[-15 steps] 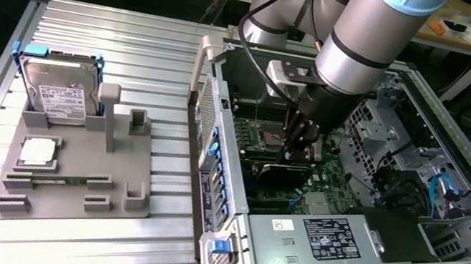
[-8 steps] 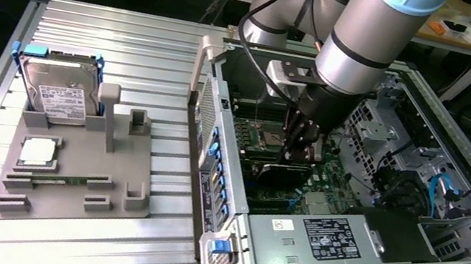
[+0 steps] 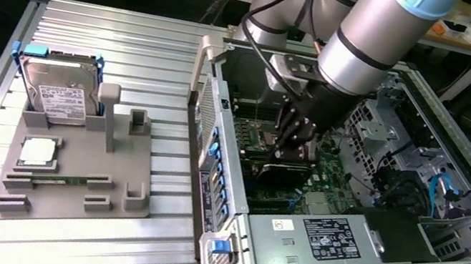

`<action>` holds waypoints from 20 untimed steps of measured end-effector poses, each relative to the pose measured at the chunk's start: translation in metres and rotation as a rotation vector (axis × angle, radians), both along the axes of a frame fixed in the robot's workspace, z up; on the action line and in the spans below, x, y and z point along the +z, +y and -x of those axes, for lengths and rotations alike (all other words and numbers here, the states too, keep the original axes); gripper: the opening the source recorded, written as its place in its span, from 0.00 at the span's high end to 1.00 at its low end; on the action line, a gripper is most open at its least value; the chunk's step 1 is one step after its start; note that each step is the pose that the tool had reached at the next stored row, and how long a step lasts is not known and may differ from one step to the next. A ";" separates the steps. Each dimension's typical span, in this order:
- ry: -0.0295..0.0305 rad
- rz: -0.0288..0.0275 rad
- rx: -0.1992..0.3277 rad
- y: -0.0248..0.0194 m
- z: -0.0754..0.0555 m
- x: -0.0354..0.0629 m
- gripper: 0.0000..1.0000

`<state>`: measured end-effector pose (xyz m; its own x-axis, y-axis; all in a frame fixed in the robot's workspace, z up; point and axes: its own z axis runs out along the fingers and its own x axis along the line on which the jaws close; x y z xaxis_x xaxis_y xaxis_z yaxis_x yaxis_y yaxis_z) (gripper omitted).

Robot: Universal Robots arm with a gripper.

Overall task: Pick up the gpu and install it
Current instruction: 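Press down on the gpu until it lock into place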

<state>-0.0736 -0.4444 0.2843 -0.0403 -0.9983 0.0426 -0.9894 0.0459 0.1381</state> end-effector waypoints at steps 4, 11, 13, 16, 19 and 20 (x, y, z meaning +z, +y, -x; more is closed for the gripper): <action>0.0748 0.0002 0.000 0.0000 0.000 0.0001 0.89; 0.0736 0.0000 0.000 0.0000 0.010 0.0000 0.89; 0.0723 0.0000 0.000 0.0000 0.018 -0.0001 0.89; 0.0692 0.0003 0.000 0.0000 0.022 0.0000 0.89; 0.0632 0.0000 0.001 0.0001 0.030 -0.0013 0.89; 0.0592 0.0000 0.001 0.0001 0.031 -0.0018 0.89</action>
<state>-0.1045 -0.4443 0.2824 -0.0364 -0.9983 0.0449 -0.9795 0.0446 0.1964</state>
